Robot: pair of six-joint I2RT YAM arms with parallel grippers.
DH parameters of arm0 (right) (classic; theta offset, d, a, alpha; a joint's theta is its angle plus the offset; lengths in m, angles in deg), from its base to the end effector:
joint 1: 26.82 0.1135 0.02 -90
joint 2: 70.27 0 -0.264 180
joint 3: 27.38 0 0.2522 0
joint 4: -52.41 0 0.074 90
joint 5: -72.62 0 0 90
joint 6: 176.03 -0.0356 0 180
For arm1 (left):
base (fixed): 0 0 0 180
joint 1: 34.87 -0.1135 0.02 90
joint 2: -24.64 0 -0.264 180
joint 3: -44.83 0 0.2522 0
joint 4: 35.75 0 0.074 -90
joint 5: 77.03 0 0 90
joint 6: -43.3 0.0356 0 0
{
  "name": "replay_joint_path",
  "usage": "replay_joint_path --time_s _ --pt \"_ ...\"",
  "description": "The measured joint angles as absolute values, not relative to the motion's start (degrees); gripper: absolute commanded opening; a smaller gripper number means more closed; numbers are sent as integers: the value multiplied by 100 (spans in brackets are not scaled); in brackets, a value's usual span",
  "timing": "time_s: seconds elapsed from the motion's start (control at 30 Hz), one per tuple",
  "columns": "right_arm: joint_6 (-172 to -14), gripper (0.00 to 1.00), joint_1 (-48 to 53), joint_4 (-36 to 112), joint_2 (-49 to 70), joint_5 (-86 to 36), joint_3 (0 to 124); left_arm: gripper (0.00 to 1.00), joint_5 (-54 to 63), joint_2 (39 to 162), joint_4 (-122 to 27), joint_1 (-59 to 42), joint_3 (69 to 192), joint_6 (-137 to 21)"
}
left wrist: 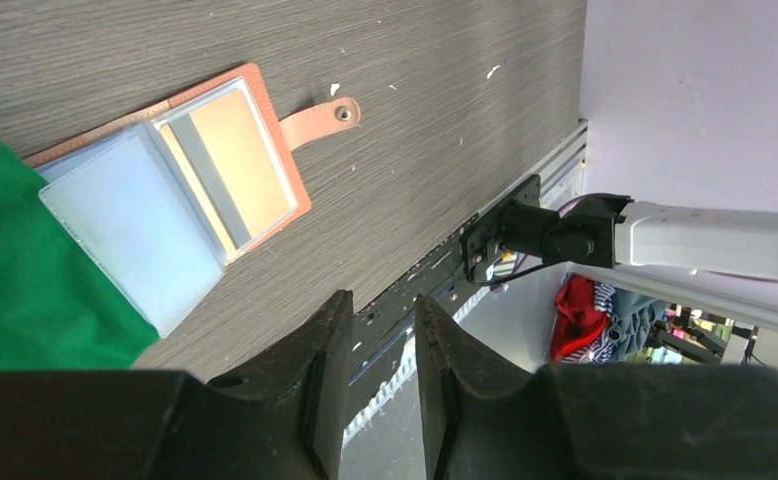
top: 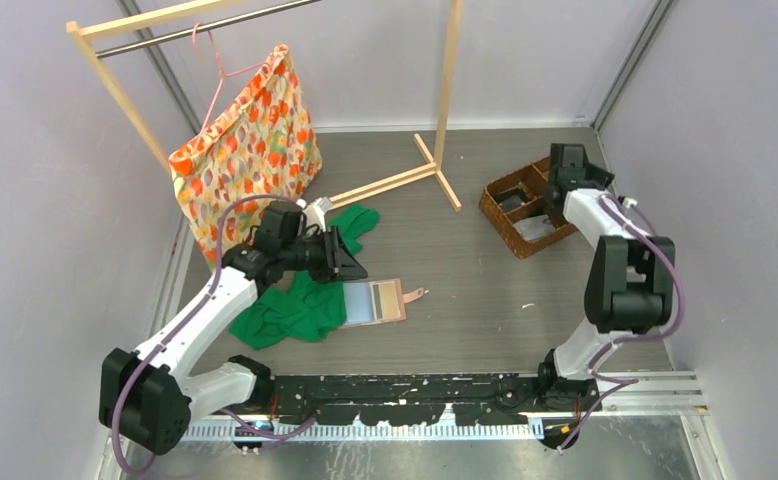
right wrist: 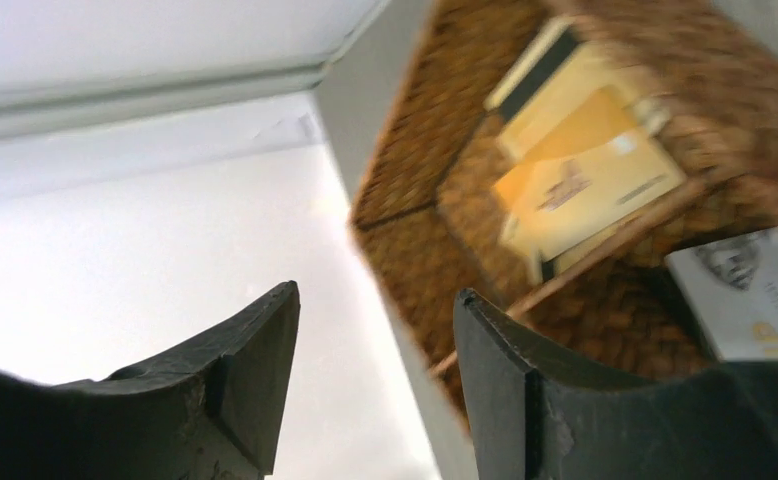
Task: Take the credit cards out of the card holder
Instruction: Place the credit card in the storage box, then remove the credit card from the card holder.
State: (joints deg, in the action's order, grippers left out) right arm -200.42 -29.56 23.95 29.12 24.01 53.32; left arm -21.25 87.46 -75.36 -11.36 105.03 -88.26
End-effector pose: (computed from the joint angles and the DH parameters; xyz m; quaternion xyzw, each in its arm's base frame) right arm 0.3689 -0.0412 0.2193 0.8103 0.3440 0.0979 0.4641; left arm 0.2010 -0.1093 0.2673 -0.0194 0.8818 -0.4349 0.1816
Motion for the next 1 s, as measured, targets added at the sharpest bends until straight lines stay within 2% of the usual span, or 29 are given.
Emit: replay_joint_path --time_s 0.17,0.3,0.47,0.6,0.73,1.0 --pt "-18049 60 -2934 2860 1579 1727 5249 31 -2144 8928 -7385 -1060 10540 -8955" --pt "-16261 60 -2746 3258 683 243 5148 31 -2068 9122 -7201 -876 10513 -9114" --pt "-14799 59 -1481 3439 73 -1658 4309 31 -1773 9210 -6856 -793 10135 -9414" --pt "-14360 59 -115 3448 270 -2714 3349 30 -1508 9463 -6808 -793 9877 -9517" --pt "-14281 59 768 3487 665 -3291 2696 29 -1318 9776 -6731 -793 9668 -9582" --pt "-14292 58 1197 4414 1603 -3785 2580 28 -1165 10410 -6554 -793 9589 -9573"
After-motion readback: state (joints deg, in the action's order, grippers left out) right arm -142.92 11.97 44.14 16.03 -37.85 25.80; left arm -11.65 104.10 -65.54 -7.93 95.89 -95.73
